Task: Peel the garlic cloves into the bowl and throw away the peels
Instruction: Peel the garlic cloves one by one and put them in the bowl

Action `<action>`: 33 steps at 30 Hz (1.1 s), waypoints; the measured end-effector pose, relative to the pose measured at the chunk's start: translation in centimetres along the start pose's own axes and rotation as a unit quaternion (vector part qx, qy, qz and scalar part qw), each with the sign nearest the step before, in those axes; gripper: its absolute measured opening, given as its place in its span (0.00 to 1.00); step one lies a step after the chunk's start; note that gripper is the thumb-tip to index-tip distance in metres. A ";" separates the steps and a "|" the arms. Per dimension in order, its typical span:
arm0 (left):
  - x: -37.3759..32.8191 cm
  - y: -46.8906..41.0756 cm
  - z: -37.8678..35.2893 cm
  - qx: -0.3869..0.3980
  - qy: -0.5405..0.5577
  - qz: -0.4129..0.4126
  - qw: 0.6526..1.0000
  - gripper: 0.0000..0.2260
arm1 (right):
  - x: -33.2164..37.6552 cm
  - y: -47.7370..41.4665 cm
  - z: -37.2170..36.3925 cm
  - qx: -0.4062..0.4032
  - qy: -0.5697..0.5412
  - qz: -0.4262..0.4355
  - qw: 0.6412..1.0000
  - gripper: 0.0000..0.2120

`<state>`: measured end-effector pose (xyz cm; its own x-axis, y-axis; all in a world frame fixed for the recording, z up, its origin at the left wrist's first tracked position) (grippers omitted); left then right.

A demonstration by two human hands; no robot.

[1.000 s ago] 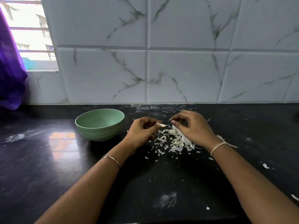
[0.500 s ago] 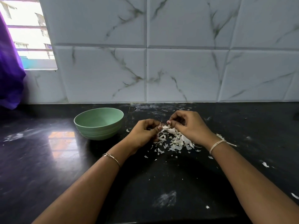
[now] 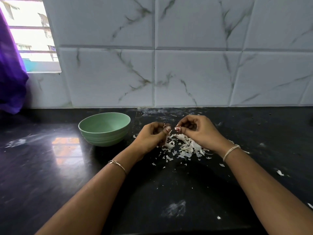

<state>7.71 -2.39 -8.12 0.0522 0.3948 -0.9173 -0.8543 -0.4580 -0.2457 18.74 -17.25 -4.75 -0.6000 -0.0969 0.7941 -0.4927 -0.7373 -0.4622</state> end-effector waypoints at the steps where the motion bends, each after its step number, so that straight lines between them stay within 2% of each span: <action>1: 0.0 -0.1 0.0 -0.002 0.009 0.011 1.000 0.11 | 0.0 0.1 0.1 0.004 0.001 -0.003 1.000 0.03; 3: 0.0 -0.1 0.2 -0.009 0.005 0.028 1.000 0.14 | 0.1 0.2 0.1 0.015 0.009 -0.006 1.000 0.03; 6: 0.2 0.0 0.5 -0.031 -0.044 0.010 0.999 0.06 | 0.2 0.2 0.1 0.023 0.017 -0.010 1.000 0.03; 8: 0.2 0.1 0.8 -0.049 -0.037 0.000 0.998 0.02 | 0.2 0.2 0.2 0.024 0.014 -0.015 0.999 0.04; 11: 0.0 0.2 1.2 -0.069 0.021 0.005 0.997 0.09 | 0.3 0.3 0.2 0.030 0.009 -0.019 0.999 0.04; 15: 0.1 0.1 1.4 -0.083 0.019 0.011 0.996 0.15 | 0.2 0.3 0.1 0.047 0.013 -0.028 0.998 0.03; 19: 0.2 0.1 1.4 -0.074 0.014 0.004 0.997 0.10 | 0.2 0.4 0.1 0.042 0.003 -0.026 0.999 0.02; 23: 0.7 -0.1 1.5 -0.081 -0.033 0.006 0.996 0.06 | 0.2 0.3 0.2 0.055 -0.004 -0.044 0.998 0.03; 26: 1.0 -0.3 1.6 -0.066 -0.057 0.026 0.996 0.12 | 0.1 0.5 0.2 0.089 -0.034 -0.074 0.993 0.06; 29: 0.8 -0.2 1.7 -0.067 -0.155 0.036 0.985 0.22 | 0.3 0.8 0.1 0.123 -0.061 -0.098 0.986 0.07; 31: 0.7 -0.3 1.8 -0.070 -0.191 0.027 0.979 0.19 | 0.5 0.8 0.1 0.148 -0.068 -0.112 0.980 0.06; 33: 0.8 -0.1 2.2 -0.071 -0.265 0.013 0.962 0.11 | 0.5 0.9 0.0 0.176 -0.064 -0.120 0.975 0.06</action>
<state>6.72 -0.25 -8.13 -0.2720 0.7146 -0.6445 -0.7707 -0.5628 -0.2989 18.04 -17.95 -4.74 -0.3996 0.0402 0.9158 -0.3483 -0.9308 -0.1111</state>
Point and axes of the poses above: each hand's wrist, its own y-axis away from the middle knuckle, its own z-axis out of the back of the hand, x = y × z, the point moved 1 cm from there along -y, towards the middle knuckle, and after that the axes turned 13 degrees about -y, right-handed, at the moved point
